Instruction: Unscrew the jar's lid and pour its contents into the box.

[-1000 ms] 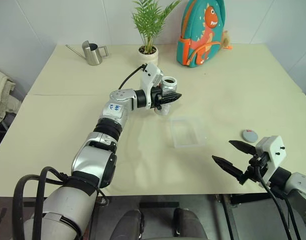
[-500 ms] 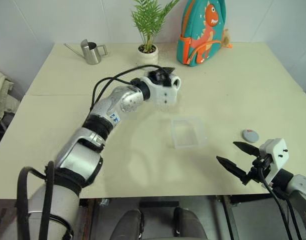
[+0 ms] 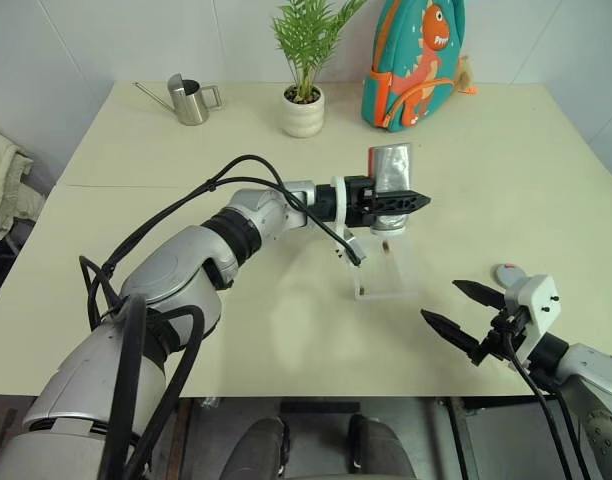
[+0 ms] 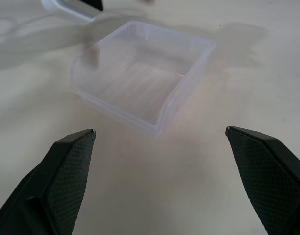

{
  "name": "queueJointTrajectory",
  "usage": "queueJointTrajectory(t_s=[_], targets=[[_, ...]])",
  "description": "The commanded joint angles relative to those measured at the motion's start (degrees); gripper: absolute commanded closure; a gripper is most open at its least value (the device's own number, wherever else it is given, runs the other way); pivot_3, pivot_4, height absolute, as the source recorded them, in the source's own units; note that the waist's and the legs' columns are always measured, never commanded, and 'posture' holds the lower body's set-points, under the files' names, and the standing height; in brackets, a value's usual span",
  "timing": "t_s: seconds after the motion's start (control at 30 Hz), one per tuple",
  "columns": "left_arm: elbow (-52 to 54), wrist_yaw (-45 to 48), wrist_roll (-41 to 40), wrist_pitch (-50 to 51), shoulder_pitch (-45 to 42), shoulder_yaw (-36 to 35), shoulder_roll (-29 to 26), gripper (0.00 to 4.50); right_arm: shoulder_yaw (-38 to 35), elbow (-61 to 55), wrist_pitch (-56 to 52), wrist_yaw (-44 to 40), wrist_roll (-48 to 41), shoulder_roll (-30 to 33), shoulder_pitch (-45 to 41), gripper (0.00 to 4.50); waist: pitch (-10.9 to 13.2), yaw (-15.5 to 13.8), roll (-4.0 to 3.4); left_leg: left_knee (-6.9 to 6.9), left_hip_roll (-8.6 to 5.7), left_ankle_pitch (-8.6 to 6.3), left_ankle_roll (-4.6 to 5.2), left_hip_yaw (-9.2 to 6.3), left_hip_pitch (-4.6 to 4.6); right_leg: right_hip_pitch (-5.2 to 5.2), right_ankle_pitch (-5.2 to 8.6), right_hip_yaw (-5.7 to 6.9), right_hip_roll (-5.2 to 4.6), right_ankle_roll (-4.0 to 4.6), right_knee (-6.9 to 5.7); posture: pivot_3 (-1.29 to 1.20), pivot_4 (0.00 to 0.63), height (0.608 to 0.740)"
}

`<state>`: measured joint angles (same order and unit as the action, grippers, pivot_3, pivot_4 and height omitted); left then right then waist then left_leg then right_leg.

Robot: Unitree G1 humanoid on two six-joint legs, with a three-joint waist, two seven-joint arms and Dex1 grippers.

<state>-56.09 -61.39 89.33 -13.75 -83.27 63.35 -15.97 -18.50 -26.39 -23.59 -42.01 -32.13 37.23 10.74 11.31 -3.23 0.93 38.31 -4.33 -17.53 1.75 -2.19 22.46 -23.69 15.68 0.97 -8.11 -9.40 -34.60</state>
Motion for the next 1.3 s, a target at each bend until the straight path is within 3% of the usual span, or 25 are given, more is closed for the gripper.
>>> queueJointTrajectory(t_s=[0.03, 0.27, 0.5, 0.57, 0.63, 0.67, 0.8, 0.87, 1.0, 1.07, 1.2, 1.3], targets=[[-1.2, -1.3, 0.5, 2.9, -2.4, 0.2, 0.6, 2.42, -0.7, -0.7, 1.6, 0.3, -0.7, -1.2, -0.7, 0.03, 0.0, 0.2, 0.0, 0.0, 0.0, 0.0, 0.0, 0.01, -0.01, 0.0, 0.0, -0.01, 0.0, 0.0, -0.01, 0.0, 0.15, 0.74], [-3.5, 0.4, -1.6, -0.4, -3.1, 0.0, -0.1, 2.42, -0.6, -2.2, 0.6, -0.3, -1.8, -1.1, -2.5, 0.03, 0.0, 0.2, 0.0, 0.02, 0.01, 0.01, -0.02, 0.03, -0.04, 0.0, 0.0, -0.03, -0.01, 0.0, -0.07, 0.0, 0.15, 0.74], [-4.0, 19.9, -26.3, -26.1, -0.4, -15.3, -6.0, 2.42, 0.2, -2.9, -0.3, 0.2, -1.8, -1.1, -4.9, 0.03, 0.0, 0.7, 0.0, 0.01, 0.04, 0.01, -0.05, 0.04, -0.05, -0.04, 0.0, -0.01, -0.07, 0.01, -0.07, 0.0, 0.15, 0.74], [-5.2, 32.1, -37.4, -29.8, 1.8, -22.3, -6.1, 2.42, 0.3, -2.8, 0.2, -0.4, -1.5, -0.9, -5.2, 0.03, 0.0, 0.7, -0.01, 0.01, 0.03, 0.01, -0.06, 0.06, -0.07, -0.02, 0.0, 0.03, -0.09, 0.01, -0.06, 0.0, 0.15, 0.74], [-6.3, 54.0, -57.2, -25.8, 5.5, -35.2, -5.0, 2.42, 0.9, -2.3, 1.3, -1.9, -0.7, 0.0, -6.1, 0.03, 0.0, 0.8, -0.06, 0.09, 0.02, 0.01, -0.06, 0.08, -0.07, -0.01, 0.0, 0.06, -0.12, 0.01, -0.11, 0.0, 0.15, 0.74], [-5.5, 61.1, -63.1, -23.2, 6.9, -39.3, -4.7, 2.42, 1.1, -2.1, 1.8, -2.5, -0.5, 0.3, -6.4, 0.03, 0.0, 0.9, -0.06, 0.22, 0.02, 0.01, -0.06, 0.14, -0.08, 0.01, 0.0, 0.07, -0.14, 0.01, -0.16, 0.0, 0.15, 0.74], [0.9, 82.0, -87.3, 6.5, 11.5, -58.7, -3.4, 2.42, 1.7, -0.7, 3.1, -4.1, 0.1, 1.4, -8.5, 0.03, 0.0, 1.8, -0.06, 0.74, 0.0, -0.04, 0.05, 0.05, 0.01, 0.15, -0.02, 0.19, -0.14, -0.03, -0.34, 0.0, 0.15, 0.74], [6.5, 84.9, -91.7, 15.1, 14.3, -63.0, -4.3, 2.42, 1.7, -0.3, 3.3, -4.7, 0.2, 1.7, -9.0, 0.03, 0.0, 2.2, -0.06, 0.79, 0.01, -0.06, 0.12, 0.06, -0.08, 0.2, -0.04, 0.14, -0.14, -0.04, -0.44, 0.0, 0.15, 0.74], [15.7, 81.7, -102.0, 31.7, 23.1, -75.8, -7.8, 2.42, 1.0, 0.8, 3.0, -6.6, -0.9, 3.2, -10.3, 0.03, 0.0, 3.0, -0.06, 0.77, 0.03, -0.06, 0.12, 0.05, -0.19, 0.19, -0.04, 0.08, -0.12, -0.04, -0.63, 0.0, 0.15, 0.74], [19.5, 79.0, -104.4, 33.8, 28.1, -80.8, -9.5, 2.42, 0.7, 1.2, 2.7, -8.2, -1.2, 4.8, -10.7, 0.03, 0.0, 3.5, -0.05, 0.76, 0.04, -0.07, 0.1, 0.06, -0.25, 0.12, -0.04, 0.03, -0.12, -0.03, -0.78, 0.0, 0.15, 0.74], [24.4, 77.7, -105.2, 33.4, 36.4, -84.3, -12.1, 2.42, 0.0, 2.7, 2.6, -10.9, -1.6, 7.4, -11.3, 0.03, -0.1, 3.2, 0.04, 0.74, 0.09, -0.08, 0.02, 0.03, -0.27, 0.08, -0.05, 0.07, -0.1, 0.01, -0.81, 0.0, 0.15, 0.74], [28.3, 78.8, -102.7, 25.8, 42.3, -83.3, -12.9, 2.42, 0.7, 4.2, 3.1, -12.3, -1.2, 8.6, -12.7, 0.03, -0.2, 2.0, 0.21, 0.76, 0.05, -0.09, 0.0, -0.01, -0.27, 0.18, -0.07, 0.09, -0.15, 0.05, -0.69, 0.0, 0.15, 0.74]])
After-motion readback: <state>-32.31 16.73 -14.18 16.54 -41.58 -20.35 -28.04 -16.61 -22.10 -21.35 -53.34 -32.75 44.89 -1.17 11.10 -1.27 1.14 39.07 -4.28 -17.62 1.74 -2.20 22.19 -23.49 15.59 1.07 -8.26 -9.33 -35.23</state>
